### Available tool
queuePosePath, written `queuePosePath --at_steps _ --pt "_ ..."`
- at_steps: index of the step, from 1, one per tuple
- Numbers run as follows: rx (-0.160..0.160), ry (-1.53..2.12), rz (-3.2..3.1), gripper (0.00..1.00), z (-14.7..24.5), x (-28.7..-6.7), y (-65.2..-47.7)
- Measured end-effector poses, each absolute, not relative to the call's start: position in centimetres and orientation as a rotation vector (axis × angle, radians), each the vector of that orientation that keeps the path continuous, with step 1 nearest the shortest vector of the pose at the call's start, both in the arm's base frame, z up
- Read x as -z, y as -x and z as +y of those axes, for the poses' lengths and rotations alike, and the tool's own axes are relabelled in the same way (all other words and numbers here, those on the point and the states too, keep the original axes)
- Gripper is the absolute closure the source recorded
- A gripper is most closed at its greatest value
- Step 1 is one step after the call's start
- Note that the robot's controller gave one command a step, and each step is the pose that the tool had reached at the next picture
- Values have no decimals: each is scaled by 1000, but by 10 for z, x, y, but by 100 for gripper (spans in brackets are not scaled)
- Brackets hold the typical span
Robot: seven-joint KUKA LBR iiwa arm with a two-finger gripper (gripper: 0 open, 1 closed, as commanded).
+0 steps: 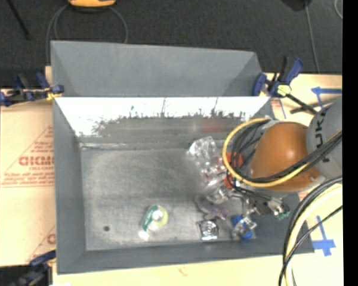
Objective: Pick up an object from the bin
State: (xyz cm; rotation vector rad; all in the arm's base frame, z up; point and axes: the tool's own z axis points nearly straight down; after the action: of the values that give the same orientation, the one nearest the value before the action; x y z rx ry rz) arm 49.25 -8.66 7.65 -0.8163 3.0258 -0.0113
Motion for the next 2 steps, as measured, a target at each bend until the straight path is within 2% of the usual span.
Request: queuePosePath --at_steps 1,2 --pt "1 1306 2852 0 -33 -101 -484" --pt "2 1703 2636 0 -25 -100 -489"
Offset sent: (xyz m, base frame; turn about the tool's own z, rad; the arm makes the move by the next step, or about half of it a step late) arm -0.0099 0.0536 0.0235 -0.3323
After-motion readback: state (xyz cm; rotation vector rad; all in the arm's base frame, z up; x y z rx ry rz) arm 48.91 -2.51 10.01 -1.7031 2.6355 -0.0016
